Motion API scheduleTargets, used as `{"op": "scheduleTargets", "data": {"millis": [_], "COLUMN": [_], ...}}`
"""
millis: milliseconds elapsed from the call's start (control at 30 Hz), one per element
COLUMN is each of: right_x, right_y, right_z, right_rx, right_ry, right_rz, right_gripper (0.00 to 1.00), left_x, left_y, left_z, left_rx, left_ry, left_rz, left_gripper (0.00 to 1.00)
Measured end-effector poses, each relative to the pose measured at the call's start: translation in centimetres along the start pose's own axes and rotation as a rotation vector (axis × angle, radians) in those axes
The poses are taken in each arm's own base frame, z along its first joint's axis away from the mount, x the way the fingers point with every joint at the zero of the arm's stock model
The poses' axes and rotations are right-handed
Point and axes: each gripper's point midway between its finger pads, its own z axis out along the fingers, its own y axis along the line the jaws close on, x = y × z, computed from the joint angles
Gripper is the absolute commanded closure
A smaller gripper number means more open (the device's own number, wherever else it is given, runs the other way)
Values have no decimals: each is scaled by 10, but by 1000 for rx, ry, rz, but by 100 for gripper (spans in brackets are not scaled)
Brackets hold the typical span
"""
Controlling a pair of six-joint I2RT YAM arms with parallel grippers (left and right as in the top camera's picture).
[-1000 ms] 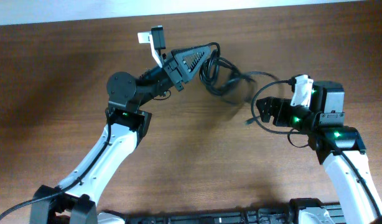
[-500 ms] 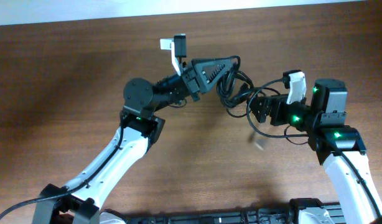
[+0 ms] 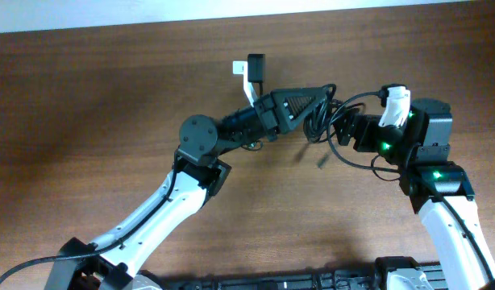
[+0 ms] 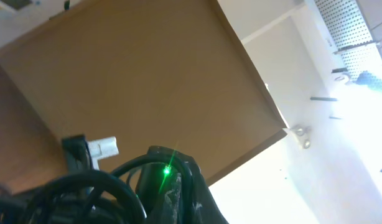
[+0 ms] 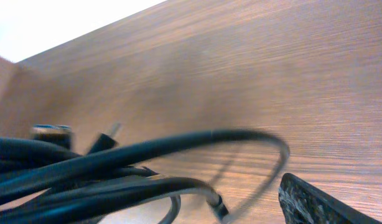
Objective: Untangle cables
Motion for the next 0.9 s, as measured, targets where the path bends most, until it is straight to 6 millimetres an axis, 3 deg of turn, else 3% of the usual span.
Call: {"op": "scheduleTargets", "data": {"millis": [400,700,900], "right_x": [-17,-4,-6], "right_y": [-59,-105,-121], "right_z": [-13,-39,-53], "right_rx": [352,652,773], "right_ry": [-109,-87,-110], "right_rz": [25,31,24], "right_gripper": [7,5,5], "left_x": [7,9,3], "left_y": [-2,-2,1], "left_z": [1,0,-5], "left_rx": [7,2,-6], "left_ry": [38,57,50], "left_rz": [-228,-437,-475], "left_gripper": [100,100,100]}}
